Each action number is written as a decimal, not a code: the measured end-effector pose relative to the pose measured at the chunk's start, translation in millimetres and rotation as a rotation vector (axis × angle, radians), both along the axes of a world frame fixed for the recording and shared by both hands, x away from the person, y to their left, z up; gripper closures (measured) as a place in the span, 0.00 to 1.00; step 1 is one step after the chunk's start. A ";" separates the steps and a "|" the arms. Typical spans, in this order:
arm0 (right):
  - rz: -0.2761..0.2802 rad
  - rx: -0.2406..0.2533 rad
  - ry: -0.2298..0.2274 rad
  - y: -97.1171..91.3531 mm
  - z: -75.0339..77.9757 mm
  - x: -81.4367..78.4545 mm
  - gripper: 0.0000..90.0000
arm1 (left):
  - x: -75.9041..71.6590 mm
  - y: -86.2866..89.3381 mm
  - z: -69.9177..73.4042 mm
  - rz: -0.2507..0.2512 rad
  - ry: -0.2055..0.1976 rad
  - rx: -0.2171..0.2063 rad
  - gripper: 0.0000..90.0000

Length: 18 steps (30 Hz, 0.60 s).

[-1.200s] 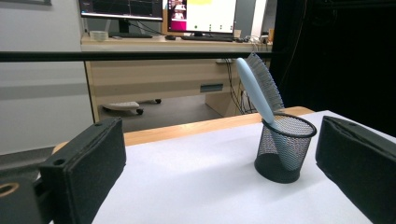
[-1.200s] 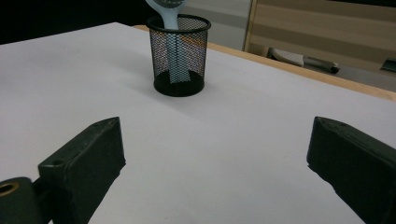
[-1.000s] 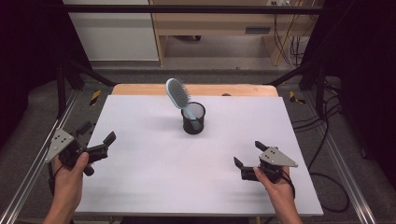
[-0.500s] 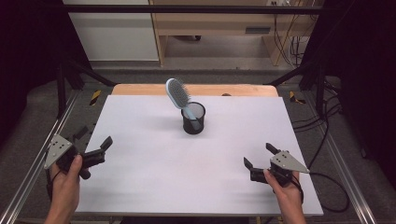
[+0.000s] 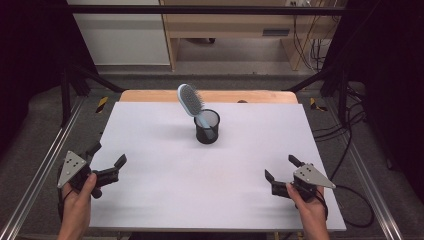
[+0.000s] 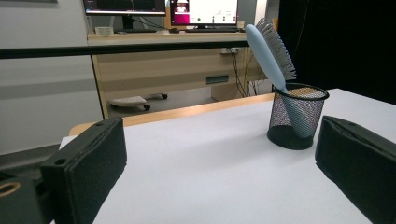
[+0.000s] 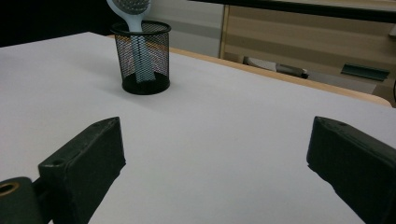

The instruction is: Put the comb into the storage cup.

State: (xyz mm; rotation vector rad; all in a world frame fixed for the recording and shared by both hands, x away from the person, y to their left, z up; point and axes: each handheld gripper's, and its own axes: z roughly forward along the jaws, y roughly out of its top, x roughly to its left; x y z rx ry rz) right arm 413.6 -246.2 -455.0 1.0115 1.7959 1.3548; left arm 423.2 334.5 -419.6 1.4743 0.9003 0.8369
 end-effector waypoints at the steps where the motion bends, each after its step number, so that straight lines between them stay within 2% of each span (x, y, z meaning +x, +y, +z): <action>1: 0.002 -0.001 0.000 0.0 -0.2 0.0 0.05 | -0.3 0.2 -1.4 0.000 0.000 -0.002 0.02; 11: 0.013 -0.019 -0.008 1.2 -0.3 -1.8 0.05 | -3.6 -1.4 -13.3 -0.013 0.004 -0.014 0.02; 18: 0.028 -0.027 -0.009 2.9 -0.7 -2.5 0.05 | -6.2 -5.2 -15.8 -0.033 -0.011 -0.028 0.02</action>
